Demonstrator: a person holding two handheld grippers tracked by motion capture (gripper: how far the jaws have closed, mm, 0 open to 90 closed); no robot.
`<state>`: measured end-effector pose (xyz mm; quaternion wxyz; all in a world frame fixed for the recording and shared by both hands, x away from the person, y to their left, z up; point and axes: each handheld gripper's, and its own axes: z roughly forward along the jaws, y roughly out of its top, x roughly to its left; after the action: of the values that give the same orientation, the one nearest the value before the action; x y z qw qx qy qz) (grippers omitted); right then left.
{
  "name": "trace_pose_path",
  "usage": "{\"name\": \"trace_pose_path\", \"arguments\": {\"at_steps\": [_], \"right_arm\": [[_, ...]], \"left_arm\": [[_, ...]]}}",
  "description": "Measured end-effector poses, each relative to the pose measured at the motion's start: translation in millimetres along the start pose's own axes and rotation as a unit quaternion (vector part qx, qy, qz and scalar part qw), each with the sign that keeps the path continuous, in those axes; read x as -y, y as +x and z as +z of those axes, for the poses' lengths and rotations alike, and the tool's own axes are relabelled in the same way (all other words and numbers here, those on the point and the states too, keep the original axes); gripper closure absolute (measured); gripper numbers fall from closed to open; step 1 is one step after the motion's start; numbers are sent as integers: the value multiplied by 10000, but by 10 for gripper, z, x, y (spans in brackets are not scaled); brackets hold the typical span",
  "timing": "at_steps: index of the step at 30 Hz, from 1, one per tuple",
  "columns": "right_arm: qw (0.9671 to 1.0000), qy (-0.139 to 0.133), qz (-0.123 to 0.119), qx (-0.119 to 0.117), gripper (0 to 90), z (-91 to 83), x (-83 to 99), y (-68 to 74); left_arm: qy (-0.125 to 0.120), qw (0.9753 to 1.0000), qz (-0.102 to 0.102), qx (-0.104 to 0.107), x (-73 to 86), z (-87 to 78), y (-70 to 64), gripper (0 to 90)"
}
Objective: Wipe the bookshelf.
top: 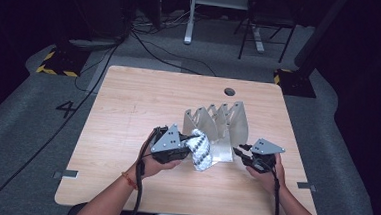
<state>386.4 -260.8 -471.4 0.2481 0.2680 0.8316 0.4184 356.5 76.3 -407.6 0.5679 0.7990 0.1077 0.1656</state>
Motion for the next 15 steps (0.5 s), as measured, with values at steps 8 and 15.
{"name": "trace_pose_path", "arguments": {"at_steps": [8,15], "right_arm": [[9992,-90,171,351,553,8,-17,-31],[9970,-74,376,674,551,-9,4,-142]], "left_arm": [[741,9970,-90,183,279,228,-40,761],[1630,9860,-91,354,547,486,-78,760]]}}
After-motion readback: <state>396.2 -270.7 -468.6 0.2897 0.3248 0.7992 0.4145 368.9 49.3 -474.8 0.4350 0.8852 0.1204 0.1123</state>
